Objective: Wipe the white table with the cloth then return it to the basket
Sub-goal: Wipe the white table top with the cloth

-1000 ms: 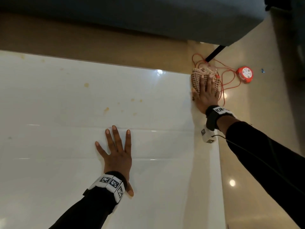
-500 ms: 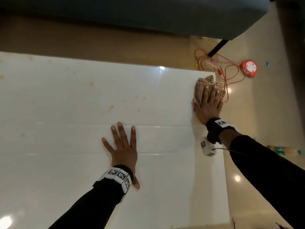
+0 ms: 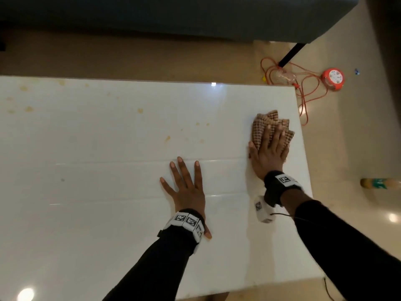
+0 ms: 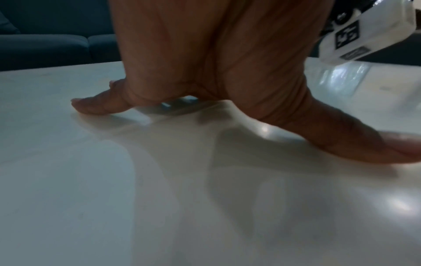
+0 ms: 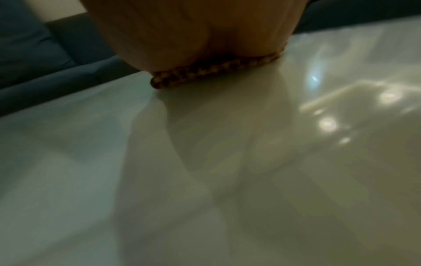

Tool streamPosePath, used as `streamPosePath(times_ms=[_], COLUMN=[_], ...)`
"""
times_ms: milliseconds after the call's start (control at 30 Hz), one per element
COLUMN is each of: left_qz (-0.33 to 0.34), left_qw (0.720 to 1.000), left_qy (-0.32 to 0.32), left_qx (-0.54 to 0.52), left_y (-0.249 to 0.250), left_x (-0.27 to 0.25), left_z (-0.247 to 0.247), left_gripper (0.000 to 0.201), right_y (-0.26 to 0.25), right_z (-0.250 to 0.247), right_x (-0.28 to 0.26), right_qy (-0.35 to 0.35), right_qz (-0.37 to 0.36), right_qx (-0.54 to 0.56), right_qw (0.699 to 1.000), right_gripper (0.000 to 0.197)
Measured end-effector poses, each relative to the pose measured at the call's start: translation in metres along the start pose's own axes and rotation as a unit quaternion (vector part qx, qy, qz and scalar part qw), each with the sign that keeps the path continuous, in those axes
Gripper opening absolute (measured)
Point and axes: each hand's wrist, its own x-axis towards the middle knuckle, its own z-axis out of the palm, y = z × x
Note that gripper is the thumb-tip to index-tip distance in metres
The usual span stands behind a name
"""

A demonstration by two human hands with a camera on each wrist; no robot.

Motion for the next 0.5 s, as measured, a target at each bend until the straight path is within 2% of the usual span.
streamPosePath(times_ms=[33, 67, 200, 267, 333, 400, 500], left_qz=[0.008, 0.021, 0.069, 0.041, -0.012, -0.054, -0.089], left_qw=[1.0, 1.0, 0.996, 0.995, 0.995, 0.996, 0.995], left_qy=[0.005, 0.007, 0.061, 0.092, 0.094, 0.063, 0.043], left_qx=[-0.007, -0.005, 0.015, 0.016, 0.021, 0.033, 0.01], left_y=[-0.002, -0.006, -0.048, -0.085, -0.125, -0.158, -0.187], left_x=[0.0, -0.001, -0.005, -0.009, -0.006, 0.003, 0.024], left_z=[0.0, 0.002, 0.009, 0.006, -0.006, -0.014, -0.02], left_gripper=[0.195, 0.195, 0.182, 0.181, 0.188, 0.192, 0.198], right_y=[-0.021, -0.043, -0.133, -0.142, -0.125, -0.105, -0.119], right_z=[0.007, 0.018, 0.051, 0.047, 0.034, 0.022, 0.012], right_x=[-0.009, -0.021, -0.074, -0.075, -0.056, -0.027, 0.029], right_qy=[0.003, -0.002, -0.03, -0.04, -0.043, -0.048, -0.015], right_qz=[0.008, -0.013, -0.149, -0.187, -0.21, -0.198, -0.128], right_qx=[0.006, 0.003, -0.034, -0.055, -0.066, -0.067, -0.035], right_qw=[1.0, 1.0, 0.988, 0.98, 0.975, 0.977, 0.991], right_gripper=[0.09, 0.088, 0.084, 0.083, 0.081, 0.082, 0.086])
